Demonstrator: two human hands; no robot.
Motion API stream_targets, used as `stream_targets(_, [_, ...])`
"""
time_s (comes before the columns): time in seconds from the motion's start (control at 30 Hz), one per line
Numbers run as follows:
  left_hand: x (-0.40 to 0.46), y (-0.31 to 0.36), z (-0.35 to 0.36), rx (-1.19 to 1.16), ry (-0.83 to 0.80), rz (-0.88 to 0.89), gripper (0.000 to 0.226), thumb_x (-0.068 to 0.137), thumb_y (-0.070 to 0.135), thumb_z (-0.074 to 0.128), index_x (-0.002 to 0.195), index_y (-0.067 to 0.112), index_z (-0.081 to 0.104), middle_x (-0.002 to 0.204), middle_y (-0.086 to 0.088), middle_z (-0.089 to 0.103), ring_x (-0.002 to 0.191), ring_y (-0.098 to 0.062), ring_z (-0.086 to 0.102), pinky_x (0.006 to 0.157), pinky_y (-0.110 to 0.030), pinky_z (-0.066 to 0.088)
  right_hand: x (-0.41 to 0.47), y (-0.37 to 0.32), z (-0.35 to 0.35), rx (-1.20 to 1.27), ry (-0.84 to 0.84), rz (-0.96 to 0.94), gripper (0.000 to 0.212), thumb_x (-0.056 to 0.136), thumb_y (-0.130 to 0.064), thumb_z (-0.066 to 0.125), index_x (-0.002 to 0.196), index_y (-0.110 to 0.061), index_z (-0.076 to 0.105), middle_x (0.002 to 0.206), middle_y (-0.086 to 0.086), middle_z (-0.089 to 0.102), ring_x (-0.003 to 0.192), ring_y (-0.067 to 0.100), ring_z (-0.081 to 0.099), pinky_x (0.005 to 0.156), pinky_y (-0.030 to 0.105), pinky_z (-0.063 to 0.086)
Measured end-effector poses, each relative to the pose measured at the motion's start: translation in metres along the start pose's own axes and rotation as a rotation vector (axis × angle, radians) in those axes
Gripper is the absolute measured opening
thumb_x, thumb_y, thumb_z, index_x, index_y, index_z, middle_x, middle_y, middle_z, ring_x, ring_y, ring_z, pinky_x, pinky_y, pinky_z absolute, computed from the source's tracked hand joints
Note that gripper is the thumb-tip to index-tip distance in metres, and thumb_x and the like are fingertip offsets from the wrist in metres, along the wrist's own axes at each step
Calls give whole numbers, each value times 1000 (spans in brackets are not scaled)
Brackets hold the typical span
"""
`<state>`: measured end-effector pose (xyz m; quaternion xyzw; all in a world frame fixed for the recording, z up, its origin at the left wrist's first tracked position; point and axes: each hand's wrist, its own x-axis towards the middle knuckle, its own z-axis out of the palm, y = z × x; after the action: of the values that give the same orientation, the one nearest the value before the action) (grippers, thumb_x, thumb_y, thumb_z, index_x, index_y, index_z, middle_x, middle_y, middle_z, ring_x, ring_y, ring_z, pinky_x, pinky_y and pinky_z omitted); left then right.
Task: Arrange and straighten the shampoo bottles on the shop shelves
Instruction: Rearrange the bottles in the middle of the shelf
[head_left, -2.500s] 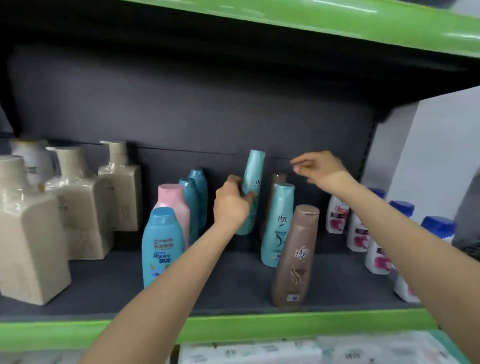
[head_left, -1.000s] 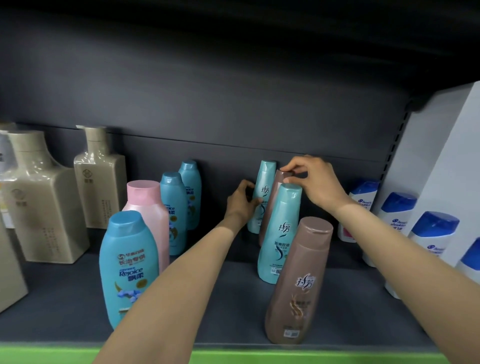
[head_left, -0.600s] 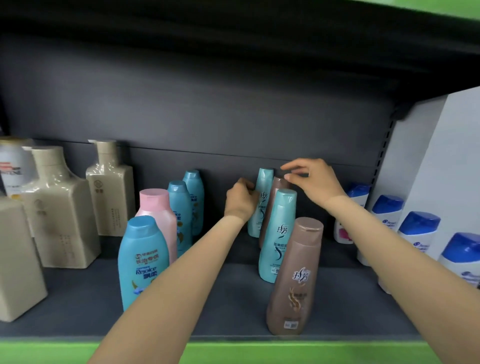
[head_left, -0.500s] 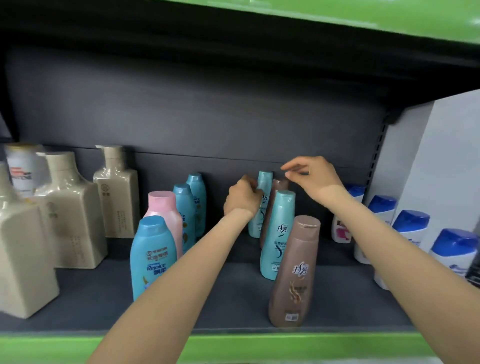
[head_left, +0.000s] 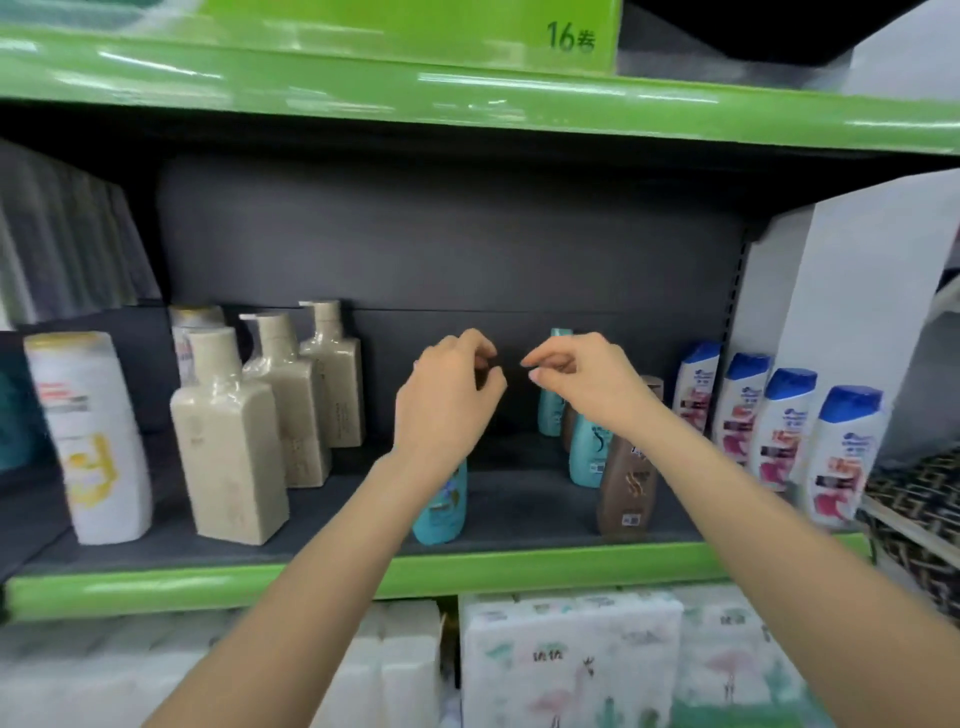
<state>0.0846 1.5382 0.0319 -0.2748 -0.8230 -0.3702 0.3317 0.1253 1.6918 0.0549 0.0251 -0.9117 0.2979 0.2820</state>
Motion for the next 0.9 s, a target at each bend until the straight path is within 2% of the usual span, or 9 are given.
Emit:
stream_targets(0.13, [-26,-40,-23,-41,-40,-98,29,86,25,57,114,17,54,110,-2,53,104,-21,50,81,-39,47,-22,-16,35,27,-70,63,24,89,-16,62,113,-16,65,103,4,67,86,10,57,69,14,41])
stream_targets(0.27, [-38,-69,-36,-106,-199,-155,37,87,21,61,122,13,51,117,-6,56,104,-20,55,86,-28,43,-31,-26,63,60,-140,118,48,90,-18,61,136,-18,47,128,7,56,103,14,54,85,21,38])
stream_targets(0.37, [-41,-79,-39,-163,-365,-195,44,91,19,58,132,12,47,124,-7,57,108,-20,57,90,-25,41,-31,-32,76,182,-166,176,54,91,-19,60,141,-18,39,134,6,51,121,19,50,97,27,39])
stream_targets(0.4, [-42,-81,-39,-181,-414,-205,44,91,18,57,134,13,46,125,-6,57,108,-20,57,92,-25,42,-31,-32,79,240,-171,194,52,91,-19,59,140,-18,41,131,5,53,120,19,51,98,30,41])
stream_targets(0.47, [-45,-84,-37,-225,-473,-222,43,92,16,57,134,16,46,122,-4,58,106,-18,58,94,-27,43,-29,-32,84,350,-179,224,44,91,-20,59,134,-18,48,119,0,59,111,15,56,89,28,45])
stream_targets(0.57, [-50,-85,-33,-316,-486,-244,44,91,14,57,133,20,45,112,-1,61,97,-17,62,95,-33,47,-27,-32,90,421,-170,228,29,90,-21,62,118,-17,58,97,-5,62,99,16,59,79,26,48])
stream_targets(0.67, [-55,-88,-30,-369,-457,-241,47,89,14,60,133,20,45,115,-2,60,97,-17,64,94,-36,49,-26,-30,96,489,-149,199,18,86,-18,66,103,-17,62,100,2,65,99,21,63,89,42,52])
stream_targets(0.77, [-58,-97,-28,-444,-389,-222,47,85,12,65,130,18,49,114,-6,63,100,-16,63,92,-37,51,-29,-32,102,579,-91,179,10,85,-14,67,92,-20,62,103,7,65,99,23,64,87,48,54])
stream_targets(0.9, [-63,-110,-39,-487,-438,-213,50,81,13,71,124,25,49,106,4,63,98,-14,63,88,-33,52,-36,-42,103,844,-6,283,12,89,-12,62,100,-9,59,105,13,62,100,23,63,83,47,56])
